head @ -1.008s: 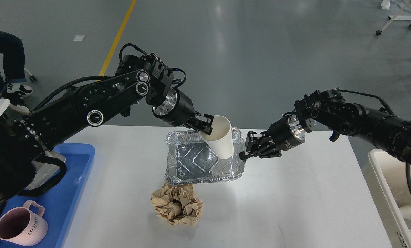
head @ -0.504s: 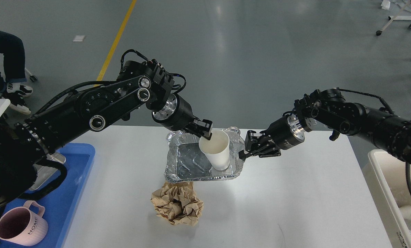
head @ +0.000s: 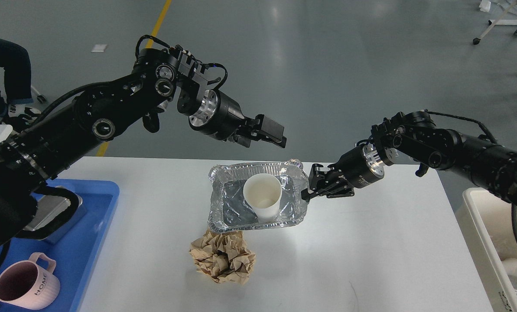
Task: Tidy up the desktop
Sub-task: 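Raise the foil tray with the right gripper and withdraw the left gripper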
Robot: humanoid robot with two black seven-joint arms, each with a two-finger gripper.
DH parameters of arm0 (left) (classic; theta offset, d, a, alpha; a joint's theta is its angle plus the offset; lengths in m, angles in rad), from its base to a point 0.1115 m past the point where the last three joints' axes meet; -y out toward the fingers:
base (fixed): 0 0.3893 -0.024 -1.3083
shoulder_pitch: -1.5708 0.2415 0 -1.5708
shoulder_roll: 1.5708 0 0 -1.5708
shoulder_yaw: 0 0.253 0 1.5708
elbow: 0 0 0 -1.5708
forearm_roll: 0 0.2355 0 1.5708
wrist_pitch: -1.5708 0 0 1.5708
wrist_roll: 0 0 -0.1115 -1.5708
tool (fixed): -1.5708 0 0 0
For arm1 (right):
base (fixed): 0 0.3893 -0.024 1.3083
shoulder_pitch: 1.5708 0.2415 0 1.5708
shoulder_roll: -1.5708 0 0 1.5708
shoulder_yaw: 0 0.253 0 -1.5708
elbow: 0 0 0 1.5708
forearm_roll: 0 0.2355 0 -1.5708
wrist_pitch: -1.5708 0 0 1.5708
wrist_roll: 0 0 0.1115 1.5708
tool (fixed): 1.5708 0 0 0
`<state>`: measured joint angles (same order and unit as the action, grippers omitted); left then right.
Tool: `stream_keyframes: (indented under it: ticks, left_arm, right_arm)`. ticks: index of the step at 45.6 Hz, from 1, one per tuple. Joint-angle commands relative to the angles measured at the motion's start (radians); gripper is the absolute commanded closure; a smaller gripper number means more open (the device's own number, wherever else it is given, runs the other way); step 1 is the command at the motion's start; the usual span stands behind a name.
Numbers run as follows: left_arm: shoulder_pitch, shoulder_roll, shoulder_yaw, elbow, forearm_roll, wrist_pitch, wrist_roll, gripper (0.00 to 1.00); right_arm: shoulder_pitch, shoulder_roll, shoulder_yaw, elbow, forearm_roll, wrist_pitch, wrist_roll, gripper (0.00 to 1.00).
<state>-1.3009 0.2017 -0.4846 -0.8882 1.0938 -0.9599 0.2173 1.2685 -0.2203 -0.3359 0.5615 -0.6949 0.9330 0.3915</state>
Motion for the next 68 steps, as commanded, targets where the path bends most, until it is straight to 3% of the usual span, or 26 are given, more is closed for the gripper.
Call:
stream_keyframes:
  ticks: [1, 33, 43, 53, 57, 60, 63, 68]
  left_arm:
    - [0.009, 0.033, -0.058, 0.000, -0.038, 0.000, -0.015, 0.03]
    - [0.110, 0.182, -0.092, 0.074, -0.095, 0.000, 0.001, 0.03]
    - [0.120, 0.185, -0.094, 0.140, -0.221, 0.000, 0.001, 0.03]
    - [0.124, 0.262, -0.092, 0.181, -0.466, 0.000, -0.006, 0.03]
    - [0.161, 0.309, -0.103, 0.198, -0.593, 0.000, -0.027, 0.03]
    - [0.212, 0.326, -0.147, 0.207, -0.690, 0.000, -0.073, 0.03]
    - [0.281, 0.332, -0.213, 0.207, -0.735, 0.038, -0.159, 0.03]
    - [0.363, 0.335, -0.311, 0.207, -0.730, 0.157, -0.349, 0.03]
  right_arm:
    - [0.000, -0.002, 0.000, 0.000, 0.002, 0.004, 0.000, 1.00]
    - [-0.014, -0.060, 0.161, 0.129, 0.139, 0.027, 0.012, 1.00]
    - [-0.029, -0.057, 0.172, 0.129, 0.172, 0.027, 0.012, 1.00]
    - [-0.047, -0.054, 0.198, 0.127, 0.170, 0.027, 0.012, 1.00]
    - [-0.052, -0.056, 0.198, 0.127, 0.170, 0.027, 0.012, 1.00]
    - [-0.054, -0.053, 0.198, 0.127, 0.169, 0.027, 0.012, 1.00]
    - [-0.054, -0.050, 0.198, 0.127, 0.169, 0.027, 0.012, 1.00]
    - [-0.052, -0.047, 0.198, 0.127, 0.169, 0.027, 0.012, 1.00]
